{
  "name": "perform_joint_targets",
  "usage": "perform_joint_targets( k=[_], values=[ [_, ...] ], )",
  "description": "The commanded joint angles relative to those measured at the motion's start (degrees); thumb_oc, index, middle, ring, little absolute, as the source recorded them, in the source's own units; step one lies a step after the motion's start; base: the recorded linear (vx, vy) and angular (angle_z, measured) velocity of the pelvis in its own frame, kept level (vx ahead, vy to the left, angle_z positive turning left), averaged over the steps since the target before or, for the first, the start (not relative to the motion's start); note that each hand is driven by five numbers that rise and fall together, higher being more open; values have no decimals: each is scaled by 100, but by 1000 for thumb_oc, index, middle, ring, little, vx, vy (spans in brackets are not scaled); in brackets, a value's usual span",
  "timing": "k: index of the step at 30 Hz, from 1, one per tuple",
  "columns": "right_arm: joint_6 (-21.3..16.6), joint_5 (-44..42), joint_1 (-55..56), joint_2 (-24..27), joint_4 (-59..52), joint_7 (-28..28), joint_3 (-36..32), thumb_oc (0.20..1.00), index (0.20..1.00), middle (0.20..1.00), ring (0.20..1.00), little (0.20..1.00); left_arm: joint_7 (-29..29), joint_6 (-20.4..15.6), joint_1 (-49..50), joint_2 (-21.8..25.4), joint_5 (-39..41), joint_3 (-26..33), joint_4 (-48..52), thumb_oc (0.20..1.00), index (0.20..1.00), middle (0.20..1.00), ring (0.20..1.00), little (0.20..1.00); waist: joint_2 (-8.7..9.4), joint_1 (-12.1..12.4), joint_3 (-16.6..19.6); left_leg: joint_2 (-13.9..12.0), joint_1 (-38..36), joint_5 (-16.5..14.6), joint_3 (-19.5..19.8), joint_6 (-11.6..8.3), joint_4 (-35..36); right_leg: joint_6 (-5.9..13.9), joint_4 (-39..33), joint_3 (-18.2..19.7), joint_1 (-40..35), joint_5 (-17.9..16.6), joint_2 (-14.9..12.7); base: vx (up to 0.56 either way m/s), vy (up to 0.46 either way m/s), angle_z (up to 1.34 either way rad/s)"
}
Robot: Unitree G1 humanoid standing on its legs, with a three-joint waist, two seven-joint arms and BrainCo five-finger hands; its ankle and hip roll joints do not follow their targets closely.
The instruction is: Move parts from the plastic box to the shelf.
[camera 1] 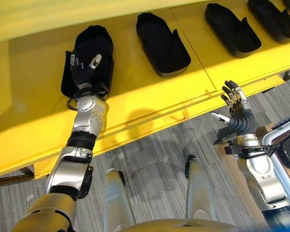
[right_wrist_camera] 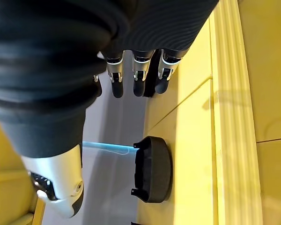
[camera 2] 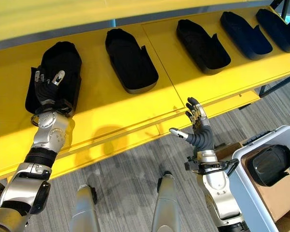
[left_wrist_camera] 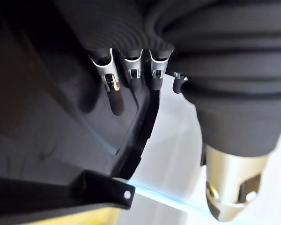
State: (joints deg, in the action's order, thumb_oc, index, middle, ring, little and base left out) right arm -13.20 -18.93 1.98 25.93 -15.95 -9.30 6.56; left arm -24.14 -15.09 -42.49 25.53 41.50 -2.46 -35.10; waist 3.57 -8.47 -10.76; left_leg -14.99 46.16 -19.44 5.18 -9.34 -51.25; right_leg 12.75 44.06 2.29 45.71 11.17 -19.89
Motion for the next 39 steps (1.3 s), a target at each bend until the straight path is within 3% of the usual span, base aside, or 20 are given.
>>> perform_joint_targets(
  k=[1,12,21,32,39],
  values=[
    [-217,-29,27,245,-480,-24,-271,1000,1000,1000,1000,1000,-110,-81,51,5,292,41,-625,1000,1000,1000,1000,1000,39,122,147,103,324,940,119,209,281,-465,503,40,425,-223,212,0,0,0],
    [-160,82,69,240,-481,-81,-312,1000,1000,1000,1000,1000,-163,-256,362,-365,635,238,-296,1000,1000,1000,1000,1000,93,154,112,124,311,938,112,224,281,-480,529,55,415,-219,221,0,0,0],
    [-147,146,18,149,-473,-155,-361,1000,1000,1000,1000,1000,-202,-483,941,-710,565,217,797,1000,1000,1000,1000,1000,84,226,69,159,249,944,104,239,316,-492,552,65,377,-203,241,0,0,0],
    [-122,189,-128,156,-392,-190,-319,1000,1000,1000,1000,1000,-301,-628,1076,-786,385,243,1450,1000,1000,1000,1000,1000,91,260,19,160,142,968,93,244,380,-502,520,83,305,-221,259,0,0,0],
    [-130,246,-338,154,-315,-221,-331,1000,1000,1000,1000,1000,-415,-727,806,-530,105,327,1900,1000,1000,1000,1000,1000,62,255,98,150,130,961,88,244,359,-508,529,87,304,-217,287,0,0,0]
  ],
)
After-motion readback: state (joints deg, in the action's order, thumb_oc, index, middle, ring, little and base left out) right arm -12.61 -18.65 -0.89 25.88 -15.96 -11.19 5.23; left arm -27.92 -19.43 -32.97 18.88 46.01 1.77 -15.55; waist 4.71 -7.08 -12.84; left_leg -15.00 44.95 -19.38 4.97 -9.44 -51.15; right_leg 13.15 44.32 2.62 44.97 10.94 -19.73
